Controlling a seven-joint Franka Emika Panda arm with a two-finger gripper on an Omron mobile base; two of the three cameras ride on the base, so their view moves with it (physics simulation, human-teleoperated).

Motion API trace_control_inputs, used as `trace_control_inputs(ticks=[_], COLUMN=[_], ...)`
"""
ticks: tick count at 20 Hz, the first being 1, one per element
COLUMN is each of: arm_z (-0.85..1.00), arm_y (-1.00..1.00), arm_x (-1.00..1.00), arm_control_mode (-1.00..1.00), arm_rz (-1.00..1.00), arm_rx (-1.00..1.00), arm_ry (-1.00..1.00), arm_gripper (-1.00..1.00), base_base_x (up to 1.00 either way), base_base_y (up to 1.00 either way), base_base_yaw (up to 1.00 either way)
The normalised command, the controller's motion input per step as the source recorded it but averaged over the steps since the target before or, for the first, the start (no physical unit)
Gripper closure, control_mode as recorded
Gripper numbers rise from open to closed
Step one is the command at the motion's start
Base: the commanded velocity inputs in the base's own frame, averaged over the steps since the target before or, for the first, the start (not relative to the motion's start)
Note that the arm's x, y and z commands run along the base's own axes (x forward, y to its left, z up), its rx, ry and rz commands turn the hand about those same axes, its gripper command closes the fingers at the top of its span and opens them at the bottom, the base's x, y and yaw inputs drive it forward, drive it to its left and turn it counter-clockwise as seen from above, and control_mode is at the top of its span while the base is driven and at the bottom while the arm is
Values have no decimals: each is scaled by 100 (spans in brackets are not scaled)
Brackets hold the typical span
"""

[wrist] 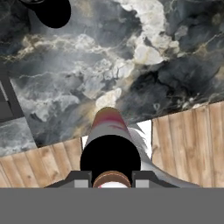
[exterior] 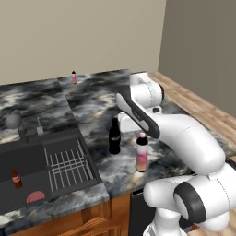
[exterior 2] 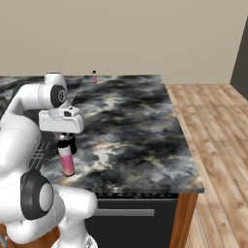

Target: Place the large bottle from the dining counter next to the other large bottle outside the sink, and place the small bottle from the dining counter next to the other small bottle inside the sink.

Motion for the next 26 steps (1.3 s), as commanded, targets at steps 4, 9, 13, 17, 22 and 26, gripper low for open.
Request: trace_control_inputs(ticks=[4,9,13,17,22,26], arm_z=[-4,-2,-10,-24,-40,-24], arm_y=[39,42,24,11,17,15], arm_x=[4,17,26,33,21,15], arm_control_mode=[-100,-100,-100,-100,-100,-100], arm_rz=[0,0,0,0,0,0], arm_rx=[0,0,0,0,0,0], arm_ry=[0,-2,-1,0,-4,-8], arm_gripper=[100,100,100,100,100,100], base_base_x=[0,0,0,0,0,0], base_base_y=[0,0,0,0,0,0], base_base_yaw=[0,0,0,0,0,0])
